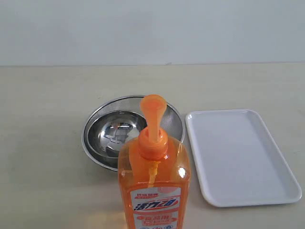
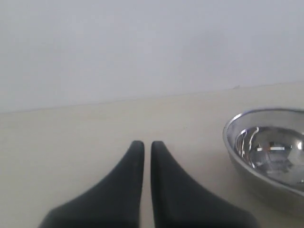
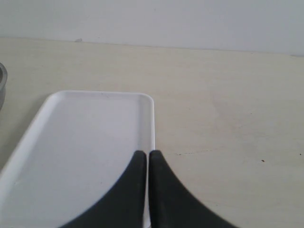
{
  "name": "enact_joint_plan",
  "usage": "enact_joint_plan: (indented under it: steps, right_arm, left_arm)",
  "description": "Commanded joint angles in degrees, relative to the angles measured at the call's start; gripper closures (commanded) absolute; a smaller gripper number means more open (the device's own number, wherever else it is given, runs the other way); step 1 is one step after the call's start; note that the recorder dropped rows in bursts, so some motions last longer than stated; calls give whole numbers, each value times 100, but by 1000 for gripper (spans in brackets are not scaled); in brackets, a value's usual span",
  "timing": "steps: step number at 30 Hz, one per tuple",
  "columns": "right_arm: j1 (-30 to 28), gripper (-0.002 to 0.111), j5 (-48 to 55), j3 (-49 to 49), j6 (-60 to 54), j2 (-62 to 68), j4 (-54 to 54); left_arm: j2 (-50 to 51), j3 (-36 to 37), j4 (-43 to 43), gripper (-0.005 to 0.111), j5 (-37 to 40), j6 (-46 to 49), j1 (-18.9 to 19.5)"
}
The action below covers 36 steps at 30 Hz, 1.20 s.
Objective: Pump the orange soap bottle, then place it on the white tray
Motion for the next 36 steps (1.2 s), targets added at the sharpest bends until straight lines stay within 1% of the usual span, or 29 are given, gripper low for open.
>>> enact_joint_plan:
  steps: [1, 3, 4, 9, 13, 15, 18, 21, 23, 27, 32, 36]
  right_arm:
    - [-21, 109, -78, -4, -11, -31, 5]
    - [-21, 109, -78, -4, -11, -31, 5]
    - [-21, 109, -78, -4, -11, -31, 5]
    - [-21, 109, -78, -4, -11, -31, 5]
    - [-21, 109, -78, -4, -11, -31, 5]
    - [-21, 109, -78, -4, -11, -31, 5]
    - [-21, 109, -78, -4, -11, -31, 5]
    - [-21, 109, -78, -4, -11, -31, 5]
    - [-21, 109, -78, -4, -11, -31, 5]
    - [-21, 109, -78, -4, -11, -31, 5]
    - [-21, 109, -78, -4, -11, -31, 5]
    - [-21, 109, -78, -4, -11, -31, 5]
  left_arm:
    - [-15, 14, 2, 102, -1036, 40, 11]
    - [-15, 14, 2, 102, -1378, 40, 11]
    - [-15, 14, -21, 102, -1670, -5, 11]
    - [-15, -88, -21, 102, -1680, -139, 11]
    - [694, -867, -21, 102, -1614, -139, 11]
    - [1317, -1301, 3, 102, -1319, -129, 11]
    - [2366, -1874, -73, 102, -646, -129, 11]
    - [3136, -2206, -236, 102, -285, -129, 11]
    - [3620, -2283, -429, 102, -136, -129, 11]
    - [4014, -2283, -427, 102, -202, -129, 11]
    - [4106, -2283, -403, 102, -239, -129, 11]
    - [4094, -2283, -403, 102, -649, -129, 11]
